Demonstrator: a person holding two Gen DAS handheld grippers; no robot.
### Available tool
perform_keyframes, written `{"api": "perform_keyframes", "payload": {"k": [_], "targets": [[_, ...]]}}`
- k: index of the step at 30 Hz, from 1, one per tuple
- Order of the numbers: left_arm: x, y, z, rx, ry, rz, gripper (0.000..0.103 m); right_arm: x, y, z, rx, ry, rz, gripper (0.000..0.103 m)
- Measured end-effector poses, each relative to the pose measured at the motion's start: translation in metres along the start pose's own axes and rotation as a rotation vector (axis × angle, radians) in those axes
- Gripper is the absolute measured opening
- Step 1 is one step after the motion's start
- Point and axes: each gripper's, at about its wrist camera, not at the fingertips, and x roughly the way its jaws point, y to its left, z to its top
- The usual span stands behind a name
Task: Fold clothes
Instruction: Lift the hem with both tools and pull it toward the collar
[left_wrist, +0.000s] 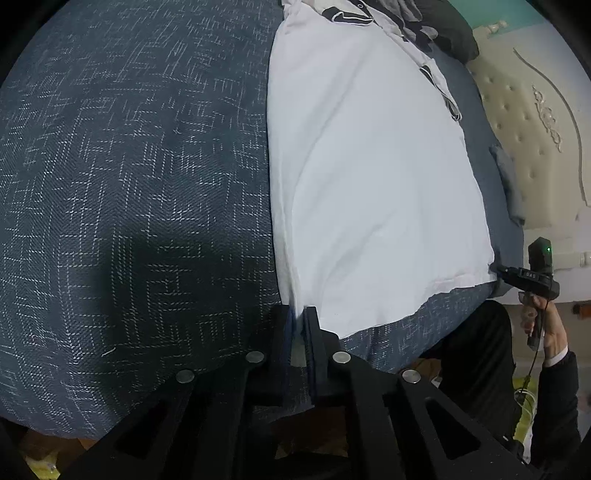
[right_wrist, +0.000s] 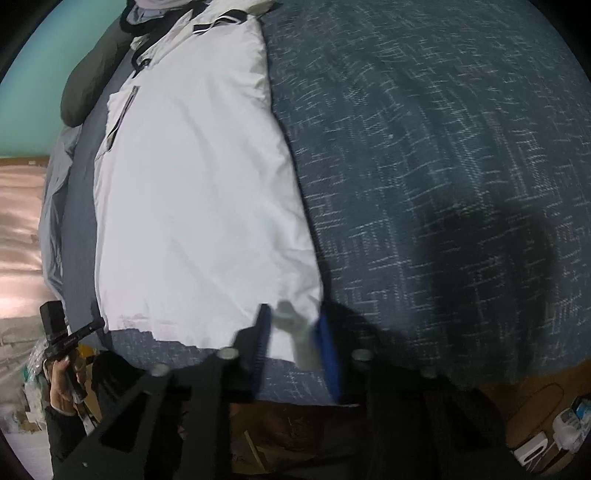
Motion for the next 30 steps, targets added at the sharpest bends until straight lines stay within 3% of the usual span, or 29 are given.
{"api": "perform_keyframes", "payload": {"k": [5, 17, 30], "targets": [[-0.020, 0.006, -0.008, 0.011, -0.021, 0.007, 0.004, -0.008, 0.002, -0.001, -0.022, -0.034, 0.009, 0.006], [-0.082, -0.022, -0.005, 0.058, -0.139, -0.033, 0.003, -0.073, 0.030, 0.008, -0.128, -0.188, 0.119, 0.004], [-0.130, -0.054, -0.002, 0.141, -0.198, -0.031, 0.003, -0.138, 0.059, 0.000, -0.182, -0.305, 0.182, 0.004]]}}
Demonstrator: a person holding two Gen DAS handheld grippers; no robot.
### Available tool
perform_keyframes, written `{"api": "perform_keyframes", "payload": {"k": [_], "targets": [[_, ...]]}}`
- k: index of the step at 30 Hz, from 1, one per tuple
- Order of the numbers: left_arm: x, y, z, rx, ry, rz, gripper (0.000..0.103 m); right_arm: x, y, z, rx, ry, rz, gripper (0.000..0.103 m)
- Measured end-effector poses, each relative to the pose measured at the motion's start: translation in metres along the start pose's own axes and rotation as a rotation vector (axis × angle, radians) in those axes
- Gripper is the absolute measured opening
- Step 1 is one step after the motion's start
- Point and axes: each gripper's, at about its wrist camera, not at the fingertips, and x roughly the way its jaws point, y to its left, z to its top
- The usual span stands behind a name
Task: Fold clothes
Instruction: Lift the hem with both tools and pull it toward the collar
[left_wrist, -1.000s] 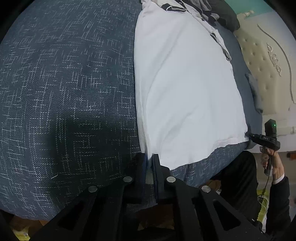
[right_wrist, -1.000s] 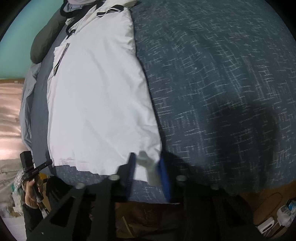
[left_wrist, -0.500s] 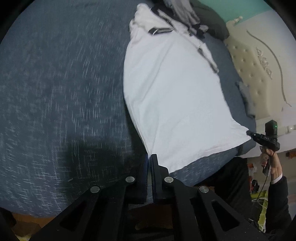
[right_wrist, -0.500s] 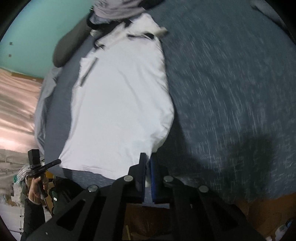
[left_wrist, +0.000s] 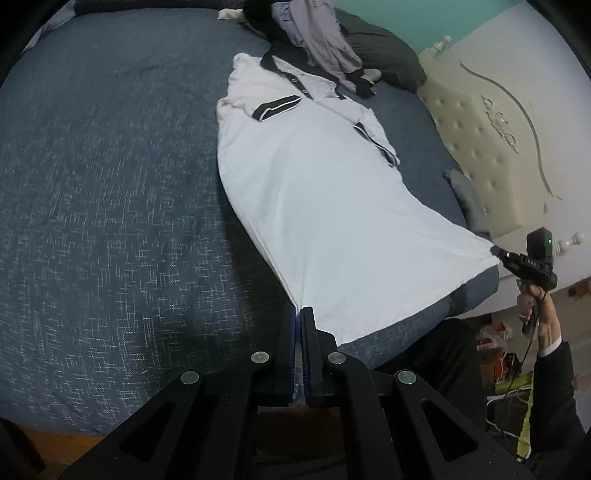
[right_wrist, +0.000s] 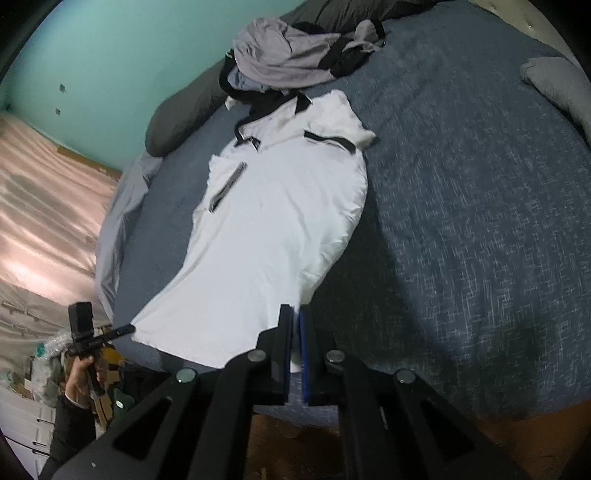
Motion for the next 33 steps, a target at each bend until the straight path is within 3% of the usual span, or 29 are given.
{"api": "perform_keyframes", "payload": {"k": [17, 33], "targets": [[-0.058, -0.040, 0.007, 0.067, -0.094, -0.021, 0.002, -0.059, 0.045, 0.000, -0.087, -0.098, 0.069, 0.003], [-0.081, -0.039, -0.006, 0.073, -0.135, -0.053, 0.002, -0.092, 0.069, -0.009, -0.145, -0.133, 0.094, 0.003]]}}
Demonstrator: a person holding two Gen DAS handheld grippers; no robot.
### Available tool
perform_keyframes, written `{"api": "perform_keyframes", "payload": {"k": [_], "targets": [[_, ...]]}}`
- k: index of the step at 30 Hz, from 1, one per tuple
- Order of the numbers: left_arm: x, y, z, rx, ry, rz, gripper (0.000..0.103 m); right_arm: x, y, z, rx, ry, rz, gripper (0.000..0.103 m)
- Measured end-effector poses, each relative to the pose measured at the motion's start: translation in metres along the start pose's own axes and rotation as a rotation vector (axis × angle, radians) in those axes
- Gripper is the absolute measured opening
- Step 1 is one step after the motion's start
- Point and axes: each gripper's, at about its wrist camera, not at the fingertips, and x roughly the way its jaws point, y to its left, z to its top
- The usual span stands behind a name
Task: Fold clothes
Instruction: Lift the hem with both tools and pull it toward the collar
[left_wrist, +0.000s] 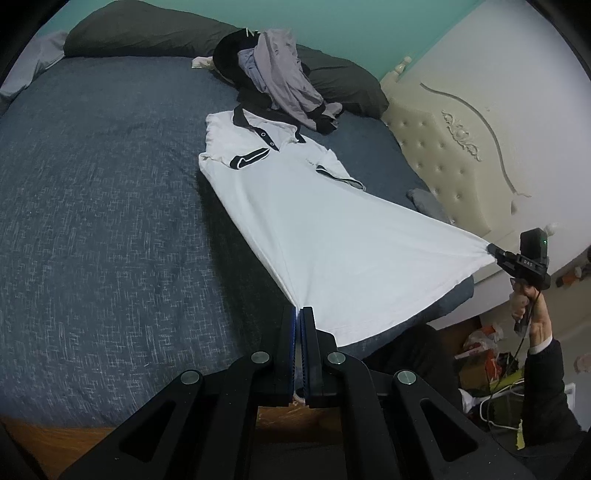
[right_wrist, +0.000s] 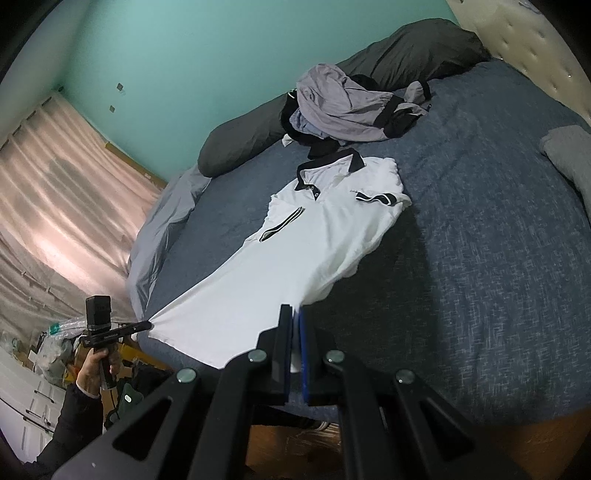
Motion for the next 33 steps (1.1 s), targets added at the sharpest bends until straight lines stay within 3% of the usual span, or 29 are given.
{"api": "perform_keyframes", "payload": {"k": [21, 33], "targets": [[-0.028, -0.024, -0.001, 0.052, -0.023, -0.016, 0.002, -0.029, 0.014, -0.002, -0.060, -0.017, -0.006, 0.003], [-0.009, -0.020, 0.030, 0.040, 0.001, -0.019, 0.003, -0.009, 0.003, 0.014, -0.049, 0.021, -0.007, 0.003]]}}
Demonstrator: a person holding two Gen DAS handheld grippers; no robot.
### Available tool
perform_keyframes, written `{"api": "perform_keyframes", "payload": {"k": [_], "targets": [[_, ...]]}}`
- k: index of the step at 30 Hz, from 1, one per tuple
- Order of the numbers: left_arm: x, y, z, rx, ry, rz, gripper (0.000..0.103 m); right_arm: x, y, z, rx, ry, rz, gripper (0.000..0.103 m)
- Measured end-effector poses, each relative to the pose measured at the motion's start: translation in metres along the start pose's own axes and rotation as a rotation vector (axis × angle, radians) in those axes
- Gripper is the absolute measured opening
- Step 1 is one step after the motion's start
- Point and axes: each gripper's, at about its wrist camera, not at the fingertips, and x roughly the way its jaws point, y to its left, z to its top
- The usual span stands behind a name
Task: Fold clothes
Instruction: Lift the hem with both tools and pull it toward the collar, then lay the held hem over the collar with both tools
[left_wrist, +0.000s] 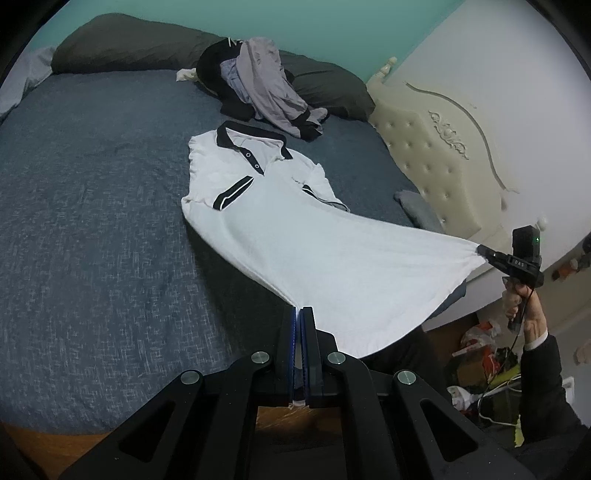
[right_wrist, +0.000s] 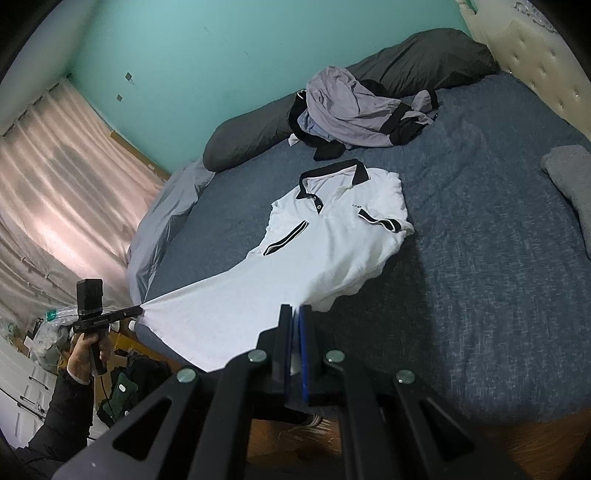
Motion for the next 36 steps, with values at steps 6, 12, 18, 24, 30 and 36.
{"api": "perform_keyframes", "payload": {"k": [6, 12, 18, 24, 30, 36], "targets": [[0.020, 0.018, 0.027, -0.028, 0.013, -0.007, 0.003, 0.021, -0.015, 0.020, 0.021, 0.027, -0.006, 0.003], [0.039, 0.040, 0.058, -0.065, 0.018, -0.005, 0.003, 0.041, -0.032, 0.049, 0.049, 0.044, -0.021, 0.003], [0.063, 0.069, 0.095, -0.115, 0.014, -0.003, 0.003, 0.067, -0.054, 0.082, 0.082, 0.059, -0.035, 0.003], [0.088, 0.094, 0.134, -0.151, 0.021, -0.001, 0.003, 0.103, -0.082, 0.118, 0.131, 0.076, -0.050, 0.003], [0.117, 0.119, 0.170, -0.182, 0.032, 0.000, 0.003, 0.135, -0.108, 0.151, 0.172, 0.080, -0.051, 0.003], [0.142, 0.141, 0.201, -0.206, 0.033, -0.003, 0.003, 0.165, -0.131, 0.180, 0.200, 0.087, -0.065, 0.003]]}}
